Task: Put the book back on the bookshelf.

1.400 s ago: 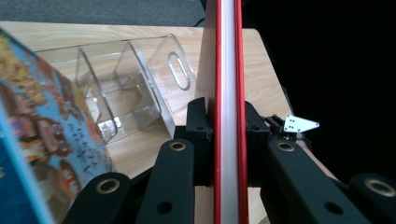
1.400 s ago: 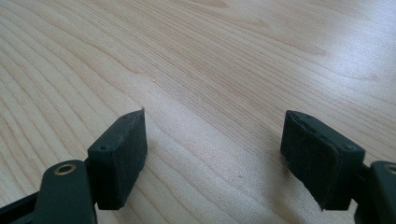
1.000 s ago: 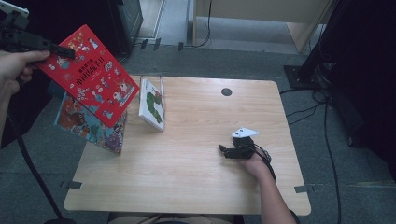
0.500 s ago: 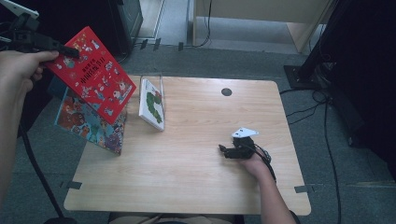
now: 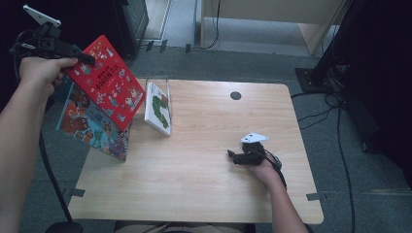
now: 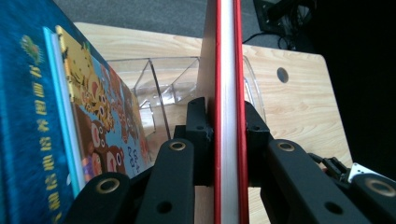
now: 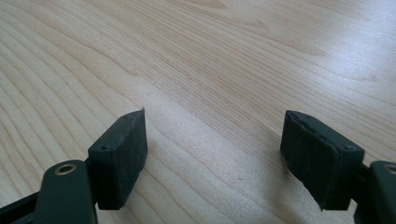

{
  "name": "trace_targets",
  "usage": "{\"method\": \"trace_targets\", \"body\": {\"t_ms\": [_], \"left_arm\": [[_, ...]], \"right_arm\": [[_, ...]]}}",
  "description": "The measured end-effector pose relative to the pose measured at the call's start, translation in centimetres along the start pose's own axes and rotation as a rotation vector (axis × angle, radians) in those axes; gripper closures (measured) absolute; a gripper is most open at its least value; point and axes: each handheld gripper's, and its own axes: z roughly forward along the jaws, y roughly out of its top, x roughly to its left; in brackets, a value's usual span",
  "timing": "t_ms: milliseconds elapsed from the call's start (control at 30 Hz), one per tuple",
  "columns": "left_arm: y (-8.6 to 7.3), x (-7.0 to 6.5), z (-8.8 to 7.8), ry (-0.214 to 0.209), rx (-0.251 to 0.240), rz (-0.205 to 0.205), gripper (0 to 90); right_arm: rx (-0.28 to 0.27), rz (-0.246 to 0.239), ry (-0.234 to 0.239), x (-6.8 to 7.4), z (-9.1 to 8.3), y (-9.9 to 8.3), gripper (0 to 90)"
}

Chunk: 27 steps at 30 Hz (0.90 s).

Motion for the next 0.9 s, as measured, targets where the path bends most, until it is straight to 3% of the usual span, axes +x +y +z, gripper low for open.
{"method": "trace_targets", "body": {"t_ms": [100, 400, 900], "left_arm": [[0.2, 0.1, 0.9, 0.012, 0.014, 0.004, 79.1], [0.3, 0.6, 3.1, 0.022, 0.017, -0.036, 79.0], [0.3, 0.7, 5.6, 0.038, 0.048, -0.043, 78.8]], "right_arm": [[-0.001, 0.008, 0.0, 0.1, 0.1, 0.1, 23.0], [-0.004, 0.009, 0.0, 0.1, 0.1, 0.1, 23.1], [-0.005, 0.004, 0.001, 0.1, 0.1, 0.1, 24.1]]}}
